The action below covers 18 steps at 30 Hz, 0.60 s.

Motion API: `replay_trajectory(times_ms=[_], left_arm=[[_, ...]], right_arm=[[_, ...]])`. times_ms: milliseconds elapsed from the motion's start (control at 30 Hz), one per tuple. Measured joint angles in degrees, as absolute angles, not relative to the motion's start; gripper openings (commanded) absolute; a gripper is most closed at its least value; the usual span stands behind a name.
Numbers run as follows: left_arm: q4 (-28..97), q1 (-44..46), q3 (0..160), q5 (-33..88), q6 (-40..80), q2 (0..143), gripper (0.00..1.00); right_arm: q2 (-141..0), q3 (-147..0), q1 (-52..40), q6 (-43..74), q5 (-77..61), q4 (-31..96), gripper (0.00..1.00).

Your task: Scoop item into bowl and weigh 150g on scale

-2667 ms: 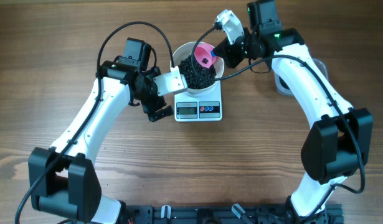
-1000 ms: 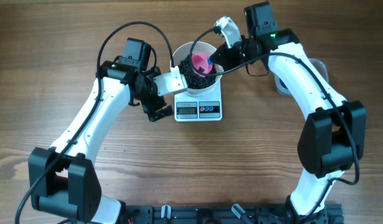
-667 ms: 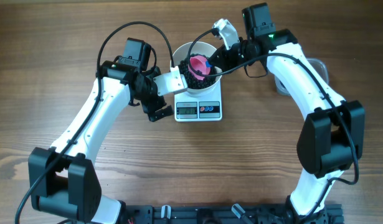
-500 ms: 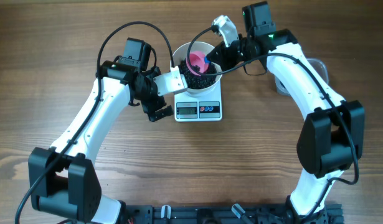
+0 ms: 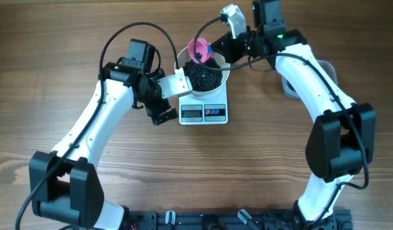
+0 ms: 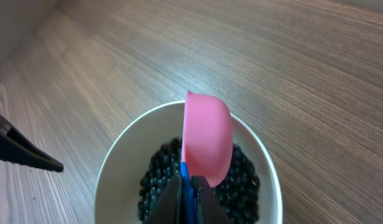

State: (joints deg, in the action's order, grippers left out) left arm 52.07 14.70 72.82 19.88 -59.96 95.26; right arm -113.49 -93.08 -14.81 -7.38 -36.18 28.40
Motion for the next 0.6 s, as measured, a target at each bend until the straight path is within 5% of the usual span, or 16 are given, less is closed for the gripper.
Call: replay_trajectory(times_ms=[600], left_arm=[[52.07,14.7,72.82,19.88,-59.96,95.26,1.0]], right_arm=[[-113.49,-93.08,-13.3,-6.22,-37.5,28.45,0.04]])
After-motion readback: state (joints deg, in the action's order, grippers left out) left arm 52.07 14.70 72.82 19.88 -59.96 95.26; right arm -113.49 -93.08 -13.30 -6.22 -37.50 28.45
